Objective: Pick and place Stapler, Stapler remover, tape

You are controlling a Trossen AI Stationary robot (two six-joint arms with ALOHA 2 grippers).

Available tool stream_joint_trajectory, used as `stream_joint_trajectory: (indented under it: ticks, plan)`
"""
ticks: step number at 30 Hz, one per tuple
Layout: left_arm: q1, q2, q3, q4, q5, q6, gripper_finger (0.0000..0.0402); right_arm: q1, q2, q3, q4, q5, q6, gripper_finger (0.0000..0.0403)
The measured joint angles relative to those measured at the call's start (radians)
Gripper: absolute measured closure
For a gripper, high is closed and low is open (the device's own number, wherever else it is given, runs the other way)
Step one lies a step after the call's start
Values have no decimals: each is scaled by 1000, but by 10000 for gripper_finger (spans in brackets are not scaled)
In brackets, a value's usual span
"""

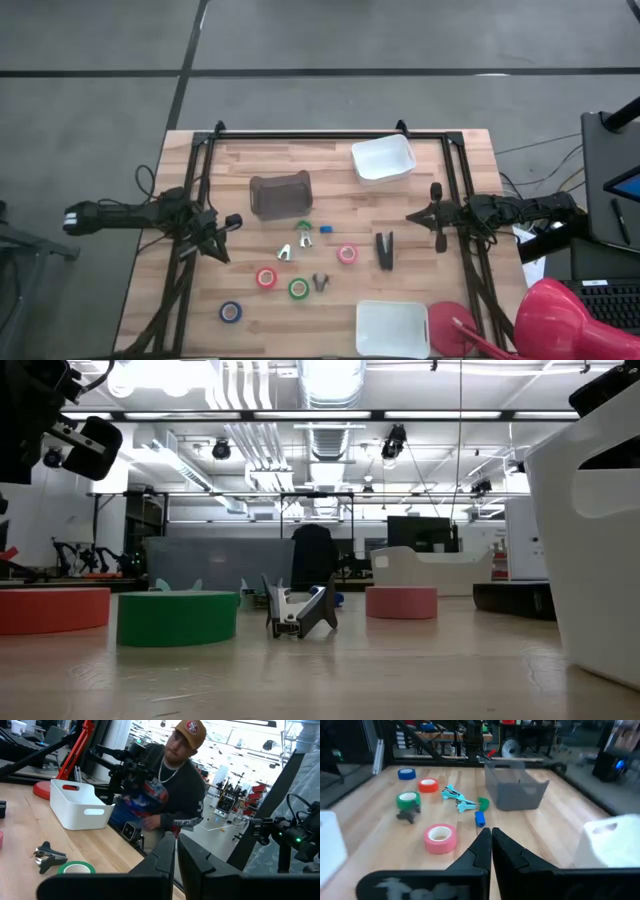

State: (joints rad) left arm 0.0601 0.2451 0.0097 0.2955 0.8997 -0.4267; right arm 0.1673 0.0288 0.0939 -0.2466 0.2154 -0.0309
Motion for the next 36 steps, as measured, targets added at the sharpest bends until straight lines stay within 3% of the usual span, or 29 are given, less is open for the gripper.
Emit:
stream_joint_trajectory:
  ticks: [5,10,12,17,20,28,36]
  plan:
    - [0,0,0,0,0,0,378,0,0,0,3,47,-293,394]
    - [0,0,0,0,0,0,378,0,1,0,4,47,-360,394]
    - [0,0,0,0,0,0,378,0,1,0,7,39,-307,394]
    - [0,0,0,0,0,0,378,0,1,0,25,-32,87,394]
    - [0,0,0,0,0,0,378,0,0,0,69,-37,218,394]
    - [0,0,0,0,0,0,378,0,0,-11,155,-40,374,394]
    - [0,0,0,0,0,0,378,0,20,-85,434,-33,348,394]
